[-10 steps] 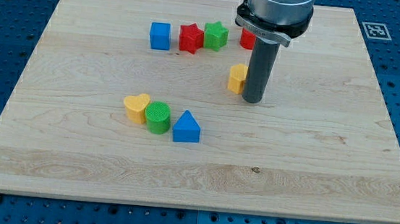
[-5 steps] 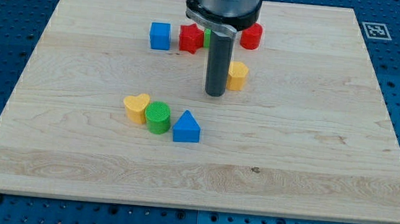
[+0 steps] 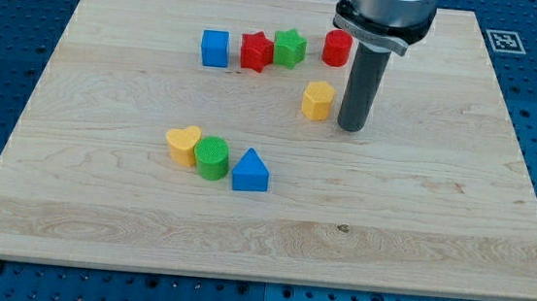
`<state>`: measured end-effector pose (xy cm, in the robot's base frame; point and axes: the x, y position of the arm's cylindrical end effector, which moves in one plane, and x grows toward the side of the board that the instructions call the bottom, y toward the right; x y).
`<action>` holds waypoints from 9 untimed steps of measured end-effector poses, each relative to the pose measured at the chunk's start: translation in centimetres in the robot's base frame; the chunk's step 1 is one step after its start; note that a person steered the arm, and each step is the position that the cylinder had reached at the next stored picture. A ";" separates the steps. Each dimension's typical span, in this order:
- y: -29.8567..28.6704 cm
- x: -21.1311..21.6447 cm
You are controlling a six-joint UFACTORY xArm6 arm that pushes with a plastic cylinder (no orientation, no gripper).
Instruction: Push the yellow hexagon below the green star
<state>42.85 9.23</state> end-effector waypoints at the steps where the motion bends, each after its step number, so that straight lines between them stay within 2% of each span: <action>1: -0.2 -0.3; 5: -3.1 -0.7; 9: -6.2 -3.8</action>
<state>39.04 2.99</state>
